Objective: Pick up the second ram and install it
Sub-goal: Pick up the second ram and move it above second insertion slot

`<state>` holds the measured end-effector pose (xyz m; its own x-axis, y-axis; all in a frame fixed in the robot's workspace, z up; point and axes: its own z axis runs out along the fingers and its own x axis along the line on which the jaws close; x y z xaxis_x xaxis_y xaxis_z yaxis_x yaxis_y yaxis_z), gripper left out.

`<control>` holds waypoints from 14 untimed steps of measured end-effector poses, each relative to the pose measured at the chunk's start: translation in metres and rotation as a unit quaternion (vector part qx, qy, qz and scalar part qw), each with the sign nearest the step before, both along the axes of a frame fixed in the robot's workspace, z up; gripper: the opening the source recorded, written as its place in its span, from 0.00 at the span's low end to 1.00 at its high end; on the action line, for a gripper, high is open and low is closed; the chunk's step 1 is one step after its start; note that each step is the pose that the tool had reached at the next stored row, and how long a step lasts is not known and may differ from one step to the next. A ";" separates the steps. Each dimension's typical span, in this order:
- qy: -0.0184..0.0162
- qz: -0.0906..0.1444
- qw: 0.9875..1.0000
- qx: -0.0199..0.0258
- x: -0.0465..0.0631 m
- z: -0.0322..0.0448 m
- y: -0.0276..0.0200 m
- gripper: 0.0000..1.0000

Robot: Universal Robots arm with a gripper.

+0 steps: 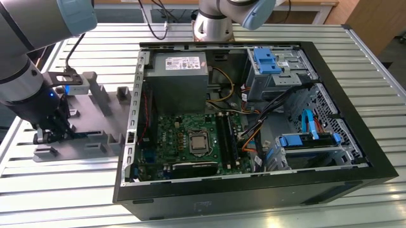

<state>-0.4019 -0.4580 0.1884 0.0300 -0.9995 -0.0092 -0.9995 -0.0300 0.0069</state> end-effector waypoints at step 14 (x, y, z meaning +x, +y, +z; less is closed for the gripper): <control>0.000 -0.001 1.000 -0.001 0.000 0.0027 0.0000 0.14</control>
<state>-0.4019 -0.4580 0.1911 0.0288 -0.9996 -0.0079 -0.9996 -0.0288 0.0070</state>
